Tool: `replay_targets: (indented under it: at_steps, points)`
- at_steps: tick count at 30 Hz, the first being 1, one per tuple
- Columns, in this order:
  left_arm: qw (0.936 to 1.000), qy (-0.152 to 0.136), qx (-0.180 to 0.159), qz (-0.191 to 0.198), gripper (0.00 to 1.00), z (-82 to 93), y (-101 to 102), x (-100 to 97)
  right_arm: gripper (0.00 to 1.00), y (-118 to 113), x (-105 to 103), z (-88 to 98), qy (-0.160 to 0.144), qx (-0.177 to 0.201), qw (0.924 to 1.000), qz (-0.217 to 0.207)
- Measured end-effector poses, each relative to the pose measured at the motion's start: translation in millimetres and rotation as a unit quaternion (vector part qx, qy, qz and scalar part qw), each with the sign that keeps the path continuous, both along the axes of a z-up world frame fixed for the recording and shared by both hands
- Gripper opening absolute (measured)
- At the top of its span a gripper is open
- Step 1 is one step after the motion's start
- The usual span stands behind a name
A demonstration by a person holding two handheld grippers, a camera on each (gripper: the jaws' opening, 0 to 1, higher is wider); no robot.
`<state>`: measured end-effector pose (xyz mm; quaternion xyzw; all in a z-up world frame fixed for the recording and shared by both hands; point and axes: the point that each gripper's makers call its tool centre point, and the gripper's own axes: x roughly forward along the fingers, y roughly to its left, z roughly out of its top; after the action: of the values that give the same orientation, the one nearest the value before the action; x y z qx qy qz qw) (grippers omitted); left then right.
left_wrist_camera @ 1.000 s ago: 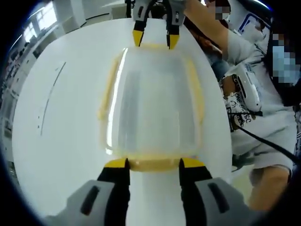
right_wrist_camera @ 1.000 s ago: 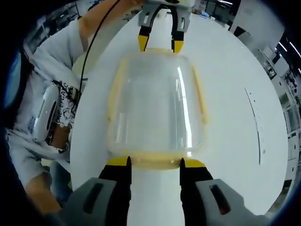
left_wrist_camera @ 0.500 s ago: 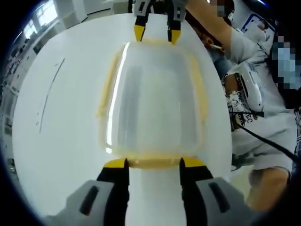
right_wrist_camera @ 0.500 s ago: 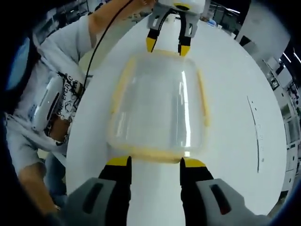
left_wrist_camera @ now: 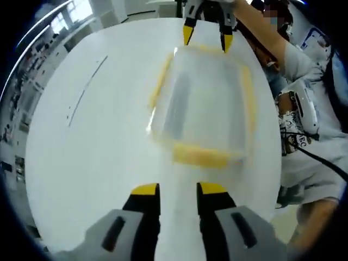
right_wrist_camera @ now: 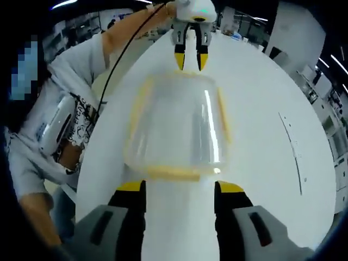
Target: Snap each plastic latch of the storage box into its locked position after aligning the lid with the box until every specified latch is closed and the lid sits flush.
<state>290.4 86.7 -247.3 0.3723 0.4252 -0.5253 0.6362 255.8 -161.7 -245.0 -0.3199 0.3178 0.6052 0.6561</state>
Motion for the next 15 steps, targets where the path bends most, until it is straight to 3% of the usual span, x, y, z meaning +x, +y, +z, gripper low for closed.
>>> replay_targets:
  at_steps: [2,7,10,15]
  points:
    - [0.9988,-0.037,-0.032,0.0,0.11,13.3,-3.3,9.1,0.49,0.2,3.4,11.8,-0.008,0.034,0.9994,-0.009]
    - [0.9911,-0.087,-0.093,-0.041,0.0,43.4,-31.7,9.2,0.43,2.8,7.2,32.2,-0.044,0.084,0.9955,-0.004]
    - [0.989,-0.087,-0.107,-0.054,0.0,50.5,-57.3,2.8,0.37,3.3,9.4,35.5,-0.059,0.102,0.993,0.0]
    - [0.986,-0.082,-0.11,-0.094,0.0,47.9,-95.5,-13.1,0.27,5.8,13.2,33.7,-0.068,0.114,0.9911,-0.001]
